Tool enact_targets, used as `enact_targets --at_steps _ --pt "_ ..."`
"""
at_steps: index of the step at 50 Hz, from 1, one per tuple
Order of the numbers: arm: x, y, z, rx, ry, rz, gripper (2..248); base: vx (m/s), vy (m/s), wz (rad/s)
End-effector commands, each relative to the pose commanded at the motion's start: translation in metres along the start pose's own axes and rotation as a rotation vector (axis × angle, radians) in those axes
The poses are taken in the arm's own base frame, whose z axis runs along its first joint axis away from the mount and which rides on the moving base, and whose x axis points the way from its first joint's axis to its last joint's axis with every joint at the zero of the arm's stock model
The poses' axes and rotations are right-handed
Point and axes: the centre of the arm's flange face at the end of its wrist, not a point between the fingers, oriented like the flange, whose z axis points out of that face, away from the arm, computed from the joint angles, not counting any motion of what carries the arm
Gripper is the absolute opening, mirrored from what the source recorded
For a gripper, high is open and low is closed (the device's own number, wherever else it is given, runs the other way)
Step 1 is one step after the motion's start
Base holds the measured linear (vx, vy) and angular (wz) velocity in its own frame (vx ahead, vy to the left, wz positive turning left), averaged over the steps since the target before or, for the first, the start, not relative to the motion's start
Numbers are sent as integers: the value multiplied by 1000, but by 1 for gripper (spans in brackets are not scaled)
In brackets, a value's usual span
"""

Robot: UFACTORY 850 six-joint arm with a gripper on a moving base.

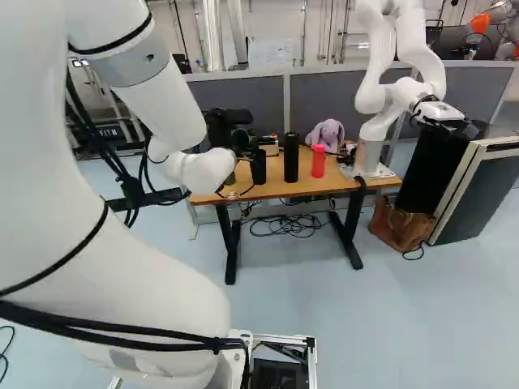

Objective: Place the green cup on the table

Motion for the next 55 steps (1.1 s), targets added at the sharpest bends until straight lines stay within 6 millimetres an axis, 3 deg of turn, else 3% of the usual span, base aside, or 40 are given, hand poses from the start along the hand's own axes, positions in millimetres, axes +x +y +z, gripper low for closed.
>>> enact_targets --at_steps 55 --pt "74 0 103 0 125 0 128 0 0 0"
